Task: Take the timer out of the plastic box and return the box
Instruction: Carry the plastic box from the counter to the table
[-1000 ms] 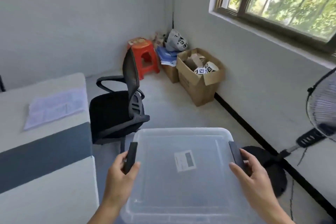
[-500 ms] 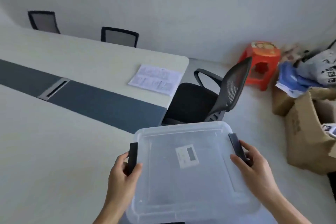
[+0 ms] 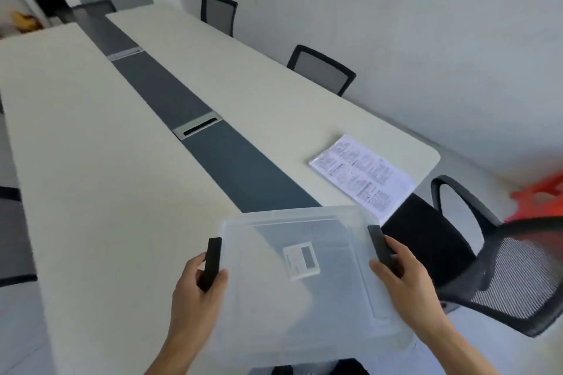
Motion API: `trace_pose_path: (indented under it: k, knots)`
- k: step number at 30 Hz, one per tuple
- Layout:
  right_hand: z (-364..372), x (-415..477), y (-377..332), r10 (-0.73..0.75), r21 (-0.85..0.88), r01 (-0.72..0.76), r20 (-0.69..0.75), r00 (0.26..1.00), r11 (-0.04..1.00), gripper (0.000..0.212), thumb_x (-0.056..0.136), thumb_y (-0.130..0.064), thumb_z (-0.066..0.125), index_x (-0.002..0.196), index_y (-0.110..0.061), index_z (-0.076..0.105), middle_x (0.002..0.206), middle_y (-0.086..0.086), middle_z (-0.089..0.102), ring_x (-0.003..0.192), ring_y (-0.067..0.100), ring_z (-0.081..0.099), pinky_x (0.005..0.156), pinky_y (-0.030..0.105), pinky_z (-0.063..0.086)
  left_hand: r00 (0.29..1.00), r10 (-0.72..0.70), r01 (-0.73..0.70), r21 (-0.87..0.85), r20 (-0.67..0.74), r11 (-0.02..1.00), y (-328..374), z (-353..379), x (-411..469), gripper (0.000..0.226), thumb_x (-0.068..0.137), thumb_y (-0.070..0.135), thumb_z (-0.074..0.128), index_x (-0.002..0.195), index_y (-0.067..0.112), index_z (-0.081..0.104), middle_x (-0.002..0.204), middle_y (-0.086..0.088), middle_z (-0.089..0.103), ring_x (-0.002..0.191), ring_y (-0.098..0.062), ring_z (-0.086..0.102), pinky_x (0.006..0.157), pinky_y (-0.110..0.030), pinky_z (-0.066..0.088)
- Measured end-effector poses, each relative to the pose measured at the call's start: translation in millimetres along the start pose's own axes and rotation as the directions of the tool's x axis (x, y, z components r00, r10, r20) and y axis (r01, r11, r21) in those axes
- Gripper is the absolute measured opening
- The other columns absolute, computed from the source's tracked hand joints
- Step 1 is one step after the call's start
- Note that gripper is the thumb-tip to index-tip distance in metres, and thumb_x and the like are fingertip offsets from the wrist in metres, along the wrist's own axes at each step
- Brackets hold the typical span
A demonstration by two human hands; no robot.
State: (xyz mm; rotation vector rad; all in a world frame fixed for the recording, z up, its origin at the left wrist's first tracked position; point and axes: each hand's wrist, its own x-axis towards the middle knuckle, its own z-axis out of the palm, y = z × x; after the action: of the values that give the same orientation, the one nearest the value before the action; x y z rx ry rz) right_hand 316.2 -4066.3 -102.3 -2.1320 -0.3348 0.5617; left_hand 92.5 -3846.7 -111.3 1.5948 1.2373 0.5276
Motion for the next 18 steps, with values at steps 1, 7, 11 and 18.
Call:
trace_pose_path:
  k: [1, 7, 11, 18]
  knots:
    - [6.8, 15.0, -6.5, -0.013, -0.024, 0.014, 0.045, 0.999, 1.000, 0.053, 0.086, -0.026, 0.064, 0.136, -0.026, 0.046, 0.087, 0.002, 0.066, 0.073, 0.021, 0.063, 0.064, 0.031, 0.051, 0.999, -0.029, 0.029, 0.003, -0.033, 1.000, -4.5, -1.9, 4.4, 0.035, 0.085, 0.018, 0.064, 0.118, 0.020, 0.054, 0.065, -0.005, 0.054, 0.054, -0.023, 0.049, 0.054, -0.032, 0.040]
    - [68.6, 103.9, -39.4, -0.126, -0.145, 0.183, 0.333, 0.934, 0.972, 0.055, 0.088, -0.031, 0.062, 0.139, -0.028, 0.043, 0.112, -0.003, 0.063, 0.088, 0.015, 0.060, 0.075, 0.028, 0.048, 0.937, -0.219, 0.236, 0.032, -0.273, 0.971, -29.5, -15.0, 22.4, 0.042, 0.085, 0.021, 0.064, 0.125, 0.020, 0.050, 0.074, -0.008, 0.059, 0.058, -0.027, 0.055, 0.055, -0.036, 0.045]
    - [106.4, 149.6, -62.3, -0.203, -0.197, 0.350, 0.524, 0.827, 0.916, 0.056, 0.089, -0.034, 0.059, 0.140, -0.029, 0.039, 0.102, -0.010, 0.063, 0.079, 0.007, 0.063, 0.060, 0.018, 0.045, 0.862, -0.271, 0.314, 0.031, -0.429, 0.949, -25.9, -15.0, 28.4, 0.044, 0.086, 0.022, 0.063, 0.127, 0.016, 0.048, 0.076, -0.007, 0.059, 0.063, -0.026, 0.058, 0.055, -0.034, 0.042]
    - [157.1, 179.9, -76.1, -0.201, -0.232, 0.493, 0.709, 0.676, 0.839, 0.057, 0.090, -0.033, 0.056, 0.141, -0.025, 0.033, 0.099, -0.011, 0.058, 0.078, 0.011, 0.061, 0.068, 0.027, 0.053, 0.717, -0.384, 0.490, 0.030, -0.582, 0.871, -43.2, -2.1, 28.7, 0.048, 0.088, 0.032, 0.061, 0.131, 0.016, 0.046, 0.081, -0.004, 0.060, 0.067, -0.022, 0.060, 0.052, -0.029, 0.041]
